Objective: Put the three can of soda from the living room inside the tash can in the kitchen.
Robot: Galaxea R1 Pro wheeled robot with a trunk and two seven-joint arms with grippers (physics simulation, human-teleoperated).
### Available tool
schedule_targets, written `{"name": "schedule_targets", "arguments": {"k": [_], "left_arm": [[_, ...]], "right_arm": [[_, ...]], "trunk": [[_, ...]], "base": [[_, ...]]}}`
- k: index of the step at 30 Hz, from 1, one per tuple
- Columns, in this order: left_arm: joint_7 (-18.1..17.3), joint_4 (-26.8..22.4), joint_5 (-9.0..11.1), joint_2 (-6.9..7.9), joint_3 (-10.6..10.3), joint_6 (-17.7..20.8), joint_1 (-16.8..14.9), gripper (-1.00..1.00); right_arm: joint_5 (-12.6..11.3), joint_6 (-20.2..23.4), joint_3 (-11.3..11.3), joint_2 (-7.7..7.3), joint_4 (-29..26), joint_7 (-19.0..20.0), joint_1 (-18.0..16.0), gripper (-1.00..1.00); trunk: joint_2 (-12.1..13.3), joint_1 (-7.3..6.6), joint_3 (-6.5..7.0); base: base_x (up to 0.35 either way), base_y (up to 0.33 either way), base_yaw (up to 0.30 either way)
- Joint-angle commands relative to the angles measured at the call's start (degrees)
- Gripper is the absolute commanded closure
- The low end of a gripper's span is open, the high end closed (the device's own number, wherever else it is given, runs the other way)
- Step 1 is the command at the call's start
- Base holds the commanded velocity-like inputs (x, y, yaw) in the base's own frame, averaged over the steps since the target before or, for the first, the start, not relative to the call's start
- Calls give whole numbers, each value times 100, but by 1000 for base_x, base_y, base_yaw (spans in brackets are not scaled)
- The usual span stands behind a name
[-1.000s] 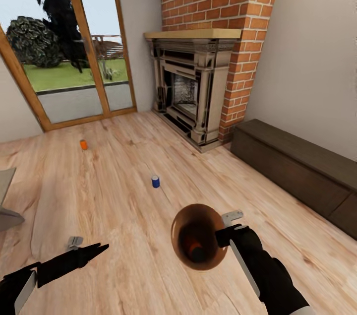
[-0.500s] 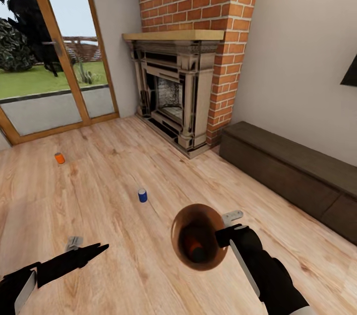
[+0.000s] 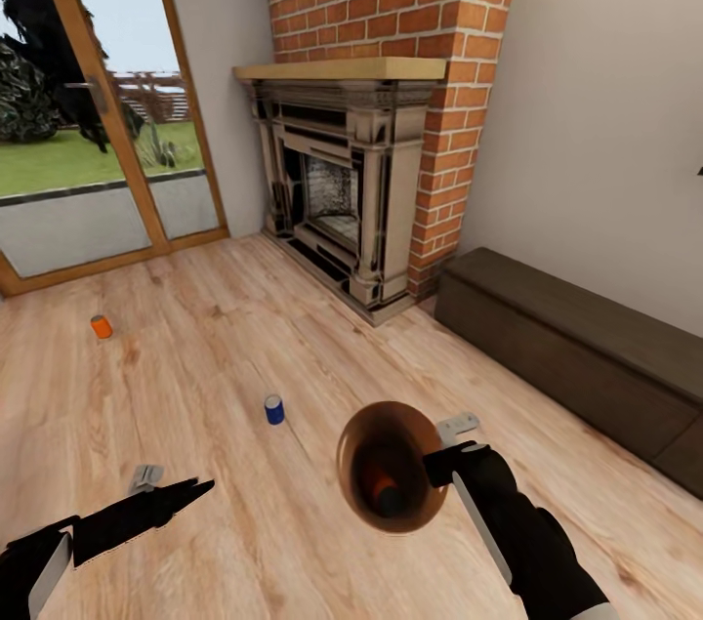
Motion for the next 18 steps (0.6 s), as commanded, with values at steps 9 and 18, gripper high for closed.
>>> {"name": "schedule_targets", "arguments": {"k": [9, 18], "left_arm": [[-1, -1, 0, 0, 0, -6, 0, -100], [-8, 3, 0, 0, 9, -9, 0, -100]], "right_arm": [[-52, -5, -3, 1, -3, 26, -4, 100], [-20, -617, -27, -5, 161, 10, -5, 100]], "trunk": [[0, 0, 1], [0, 0, 1]], "base": [[318, 0, 0], [27, 0, 0]]}}
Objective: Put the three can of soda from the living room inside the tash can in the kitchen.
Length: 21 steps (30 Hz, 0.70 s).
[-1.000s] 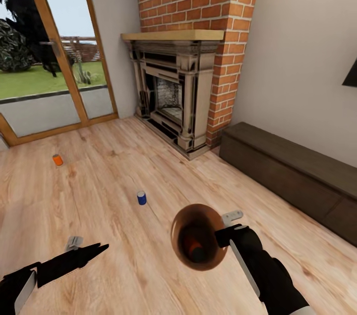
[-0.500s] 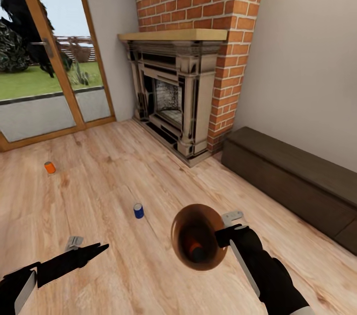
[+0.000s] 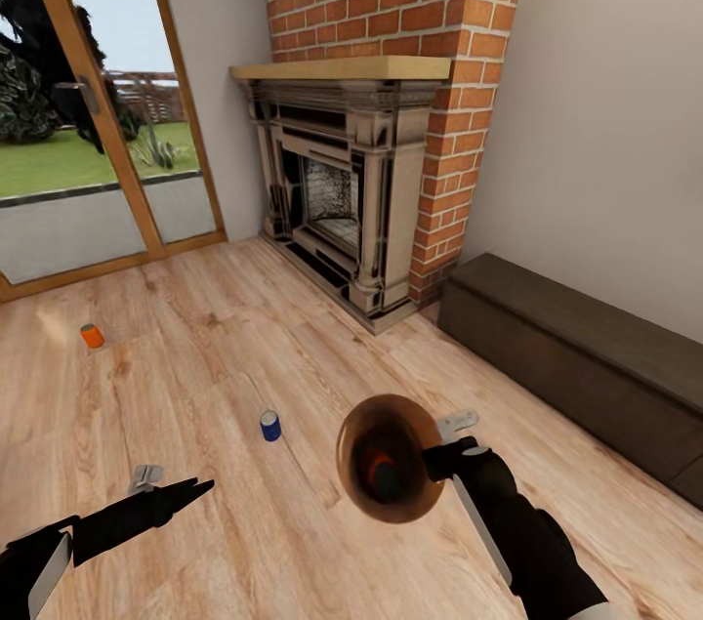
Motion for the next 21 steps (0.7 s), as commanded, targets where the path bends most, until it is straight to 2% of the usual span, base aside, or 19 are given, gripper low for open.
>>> {"name": "schedule_targets", "arguments": {"k": [1, 2, 4, 8, 12, 14, 17, 20, 21], "left_arm": [[3, -1, 0, 0, 0, 0, 0, -100], [2, 0, 0, 0, 0, 0, 0, -100], [6, 2, 0, 0, 0, 0, 0, -100], [8, 4, 0, 0, 0, 0, 0, -100], [8, 5, 0, 0, 0, 0, 0, -100], [8, 5, 0, 0, 0, 0, 0, -100], [8, 5, 0, 0, 0, 0, 0, -100], [8, 5, 0, 0, 0, 0, 0, -100], [8, 5, 0, 0, 0, 0, 0, -100]], "right_arm": [[-38, -128, 1, 0, 205, 23, -4, 100], [-38, -190, 2, -1, 333, 22, -5, 100], [-52, -478, 7, 4, 969, 19, -74, 100], [-61, -620, 7, 6, 1448, 18, -276, 100], [-67, -657, 7, 3, 2045, 22, -619, 100], [-72, -665, 7, 5, 2429, 24, -913, 100], [-116, -661, 7, 6, 2645, 25, -1197, 100], [-230, -649, 7, 11, 2705, 27, -1383, 100], [-336, -643, 7, 13, 2713, 27, -1463, 100]], "trunk": [[0, 0, 1], [0, 0, 1], [0, 0, 1], [0, 0, 1], [0, 0, 1], [0, 0, 1], [0, 0, 1], [0, 0, 1], [0, 0, 1]], "base": [[2, 0, 0], [1, 0, 0], [0, 0, 0], [0, 0, 0], [0, 0, 0], [0, 0, 0], [0, 0, 0], [0, 0, 0], [0, 0, 0]]}}
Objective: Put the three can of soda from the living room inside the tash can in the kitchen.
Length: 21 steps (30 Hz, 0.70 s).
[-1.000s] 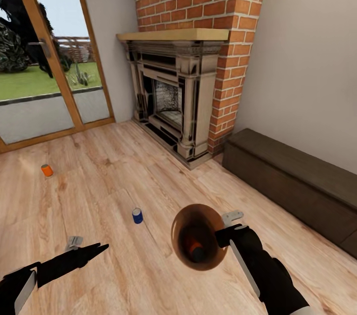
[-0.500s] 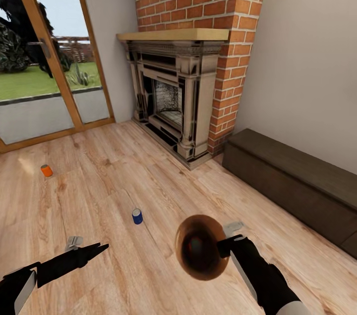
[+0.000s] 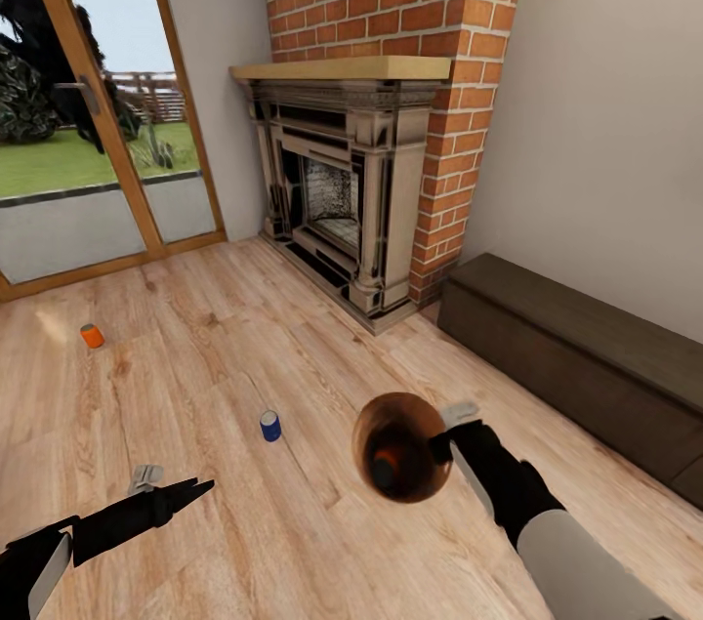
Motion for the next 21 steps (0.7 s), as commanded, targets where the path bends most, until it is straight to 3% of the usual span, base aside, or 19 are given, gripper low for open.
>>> {"name": "schedule_targets", "arguments": {"k": [1, 4, 6, 7, 12, 21], "left_arm": [[0, 1, 0, 0, 0, 0, 0, -100], [0, 1, 0, 0, 0, 0, 0, -100], [0, 1, 0, 0, 0, 0, 0, -100], [0, 1, 0, 0, 0, 0, 0, -100], [0, 1, 0, 0, 0, 0, 0, -100], [7, 1, 0, 0, 0, 0, 0, -100]], "right_arm": [[-219, 2, -4, 3, -67, 27, -84, 100], [-585, 23, -4, -1, -148, 16, -200, 100], [-682, 118, -8, -2, -361, 11, -228, 100], [-732, 414, -14, -3, -692, 11, -238, 100], [-773, 1194, -38, -5, -1491, 17, -241, 100], [-791, 1452, -47, -16, -1851, 27, -207, 100]], "trunk": [[-1, -1, 1], [-1, -1, 1], [-1, -1, 1], [-1, -1, 1], [-1, -1, 1], [-1, -1, 1]], "base": [[0, 0, 0], [0, 0, 0], [0, 0, 0], [0, 0, 0], [0, 0, 0], [0, 0, 0]]}}
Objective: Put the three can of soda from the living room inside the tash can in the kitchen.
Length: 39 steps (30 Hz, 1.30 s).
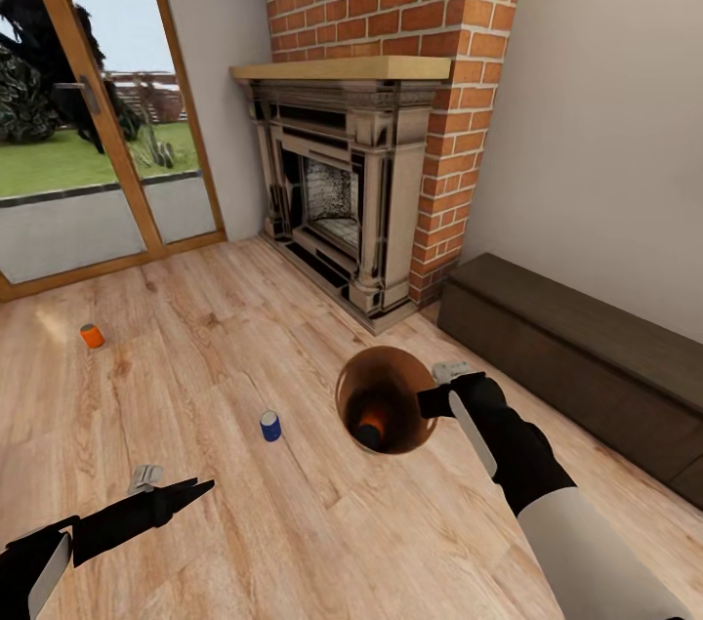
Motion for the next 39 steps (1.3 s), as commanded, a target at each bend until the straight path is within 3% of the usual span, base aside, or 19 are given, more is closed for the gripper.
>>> {"name": "schedule_targets", "arguments": {"k": [1, 29, 39], "left_arm": [[1, 0, 0, 0, 0, 0, 0, -100], [2, 0, 0, 0, 0, 0, 0, -100], [2, -8, 0, 0, -6, 0, 0, -100]], "right_arm": [[-57, -3, -4, -1, -11, 30, 2, 100], [-49, -8, 5, -22, -401, 29, 221, 100], [-55, -5, 12, -13, -403, 31, 234, 100]], "trunk": [[0, 0, 1], [0, 0, 1], [0, 0, 1]], "base": [[0, 0, 0], [1, 0, 0], [330, 0, 0]]}}
